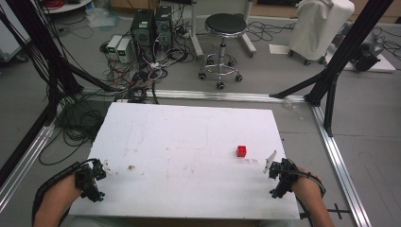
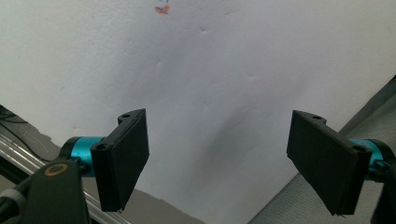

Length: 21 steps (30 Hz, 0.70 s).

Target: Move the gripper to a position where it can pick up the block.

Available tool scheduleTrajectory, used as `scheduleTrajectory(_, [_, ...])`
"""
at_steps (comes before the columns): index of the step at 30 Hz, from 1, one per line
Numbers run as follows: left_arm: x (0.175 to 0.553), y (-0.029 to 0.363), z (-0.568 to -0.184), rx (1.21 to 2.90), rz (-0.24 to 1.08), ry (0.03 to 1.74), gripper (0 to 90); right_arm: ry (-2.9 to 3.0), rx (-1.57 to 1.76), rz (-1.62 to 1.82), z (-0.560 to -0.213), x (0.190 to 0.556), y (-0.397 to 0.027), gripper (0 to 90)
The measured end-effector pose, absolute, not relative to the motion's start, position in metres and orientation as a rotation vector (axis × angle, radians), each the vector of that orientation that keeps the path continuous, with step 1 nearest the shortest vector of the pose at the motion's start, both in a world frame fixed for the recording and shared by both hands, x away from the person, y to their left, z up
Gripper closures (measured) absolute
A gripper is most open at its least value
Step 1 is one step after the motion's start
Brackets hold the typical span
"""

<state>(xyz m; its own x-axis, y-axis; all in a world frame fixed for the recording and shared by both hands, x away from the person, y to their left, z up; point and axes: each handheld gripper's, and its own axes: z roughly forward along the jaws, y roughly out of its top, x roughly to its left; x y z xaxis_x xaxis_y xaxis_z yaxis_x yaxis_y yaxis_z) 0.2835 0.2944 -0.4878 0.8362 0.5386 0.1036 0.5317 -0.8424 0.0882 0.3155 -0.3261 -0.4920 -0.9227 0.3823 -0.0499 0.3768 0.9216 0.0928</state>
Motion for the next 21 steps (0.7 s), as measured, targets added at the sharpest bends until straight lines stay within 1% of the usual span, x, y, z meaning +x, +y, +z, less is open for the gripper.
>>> scheduleTrajectory(7, [0.283, 0.298, -0.488, 2.947, 0.209, 0.878, 21.1, 3.04, 0.515, 0.09, -0.492, 0.336, -0.326, 10.4])
scheduleTrajectory(9, [0.284, 0.298, -0.489, 2.947, 0.207, 0.883, 21.2, 3.035, 0.494, 0.092, -0.49, 0.347, -0.327, 10.4])
scheduleTrajectory(12, [0.284, 0.299, -0.49, 2.947, 0.199, 0.883, 21.2, 3.029, 0.481, 0.09, -0.488, 0.354, -0.328, 10.4])
scheduleTrajectory(21, [0.285, 0.3, -0.491, 2.942, 0.2, 0.898, 21.2, 3.022, 0.437, 0.102, -0.476, 0.383, -0.335, 10.4])
